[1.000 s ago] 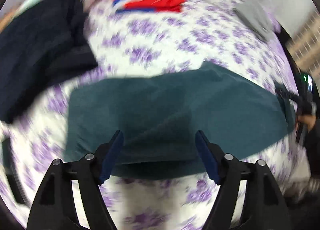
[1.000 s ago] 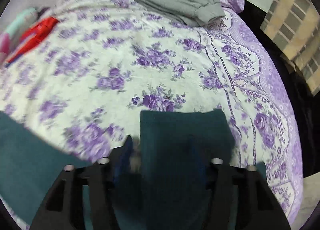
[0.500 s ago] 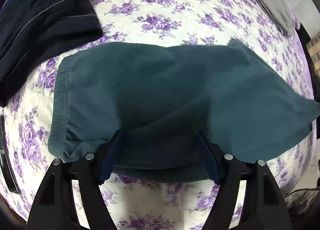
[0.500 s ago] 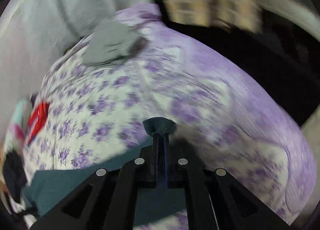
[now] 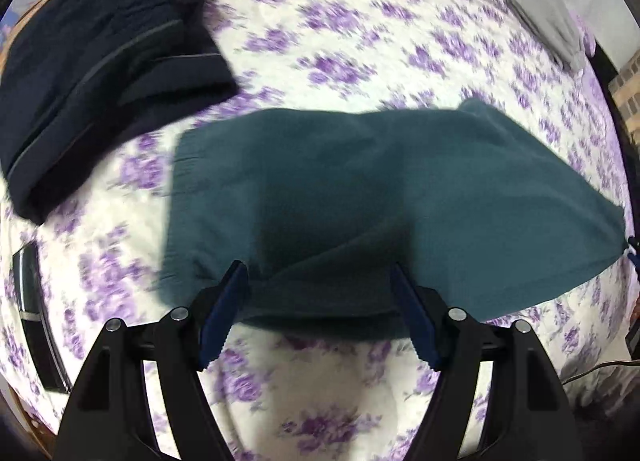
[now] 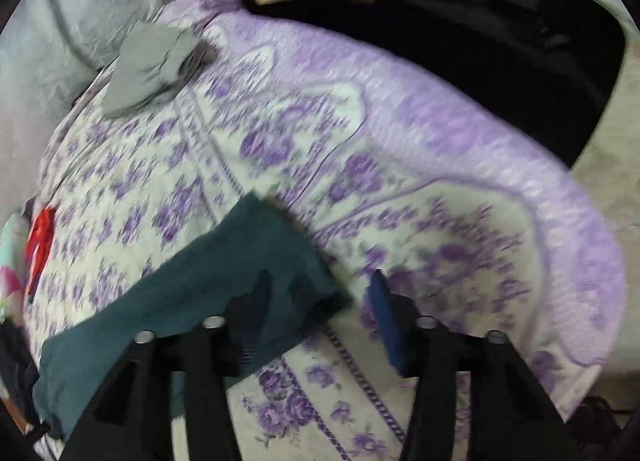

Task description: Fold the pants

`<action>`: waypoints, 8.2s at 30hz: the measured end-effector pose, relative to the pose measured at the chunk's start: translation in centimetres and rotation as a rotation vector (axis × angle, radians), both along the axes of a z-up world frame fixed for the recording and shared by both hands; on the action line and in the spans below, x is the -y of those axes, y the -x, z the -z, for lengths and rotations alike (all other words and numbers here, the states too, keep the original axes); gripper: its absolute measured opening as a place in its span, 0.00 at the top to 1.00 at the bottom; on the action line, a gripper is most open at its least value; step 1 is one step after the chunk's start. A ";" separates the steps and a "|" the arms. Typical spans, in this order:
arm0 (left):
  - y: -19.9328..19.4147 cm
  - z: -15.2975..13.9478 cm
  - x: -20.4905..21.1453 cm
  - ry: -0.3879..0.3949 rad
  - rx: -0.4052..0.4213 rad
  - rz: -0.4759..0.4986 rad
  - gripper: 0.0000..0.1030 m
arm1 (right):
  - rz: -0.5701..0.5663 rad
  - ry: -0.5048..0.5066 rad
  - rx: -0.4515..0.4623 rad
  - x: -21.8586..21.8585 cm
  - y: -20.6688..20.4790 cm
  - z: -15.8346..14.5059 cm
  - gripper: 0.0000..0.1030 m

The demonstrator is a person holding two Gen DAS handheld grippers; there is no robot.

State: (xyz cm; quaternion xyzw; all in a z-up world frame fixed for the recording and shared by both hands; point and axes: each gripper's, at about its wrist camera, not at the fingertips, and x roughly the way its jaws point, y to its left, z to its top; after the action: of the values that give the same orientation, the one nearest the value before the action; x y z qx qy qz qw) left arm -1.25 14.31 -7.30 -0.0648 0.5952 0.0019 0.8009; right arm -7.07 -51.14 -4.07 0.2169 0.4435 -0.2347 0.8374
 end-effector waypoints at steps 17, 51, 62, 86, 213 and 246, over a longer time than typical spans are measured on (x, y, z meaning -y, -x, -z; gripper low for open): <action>1.4 0.7 -6.1 0.156 -0.070 -0.245 0.49 | -0.240 -0.015 0.082 -8.0 -2.3 -2.6 0.24; -0.7 -0.2 -6.9 0.120 -0.032 -0.289 0.95 | -1.239 0.113 -0.090 -35.2 -3.9 2.9 0.96; 0.2 -0.6 -7.5 0.070 -0.026 -0.256 0.98 | -1.237 -0.016 -0.059 -32.9 -2.1 0.1 1.00; 0.4 2.0 -7.6 0.285 -0.206 -0.342 0.57 | -1.223 0.067 -0.068 -35.9 -3.5 2.5 0.48; -1.7 1.3 -1.9 0.026 -0.053 -0.184 0.31 | -0.591 -0.132 -0.024 -16.6 -8.9 1.5 0.57; -1.2 2.2 -5.6 -0.007 -0.002 -0.251 0.29 | -1.282 -0.136 -0.146 -47.0 -19.7 4.1 0.88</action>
State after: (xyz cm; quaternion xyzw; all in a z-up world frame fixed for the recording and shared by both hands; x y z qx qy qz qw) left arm -0.06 19.94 -9.50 -0.1362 0.5831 0.1041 0.7941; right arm 12.60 -4.15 -8.12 -0.0549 0.5545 0.3262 0.7636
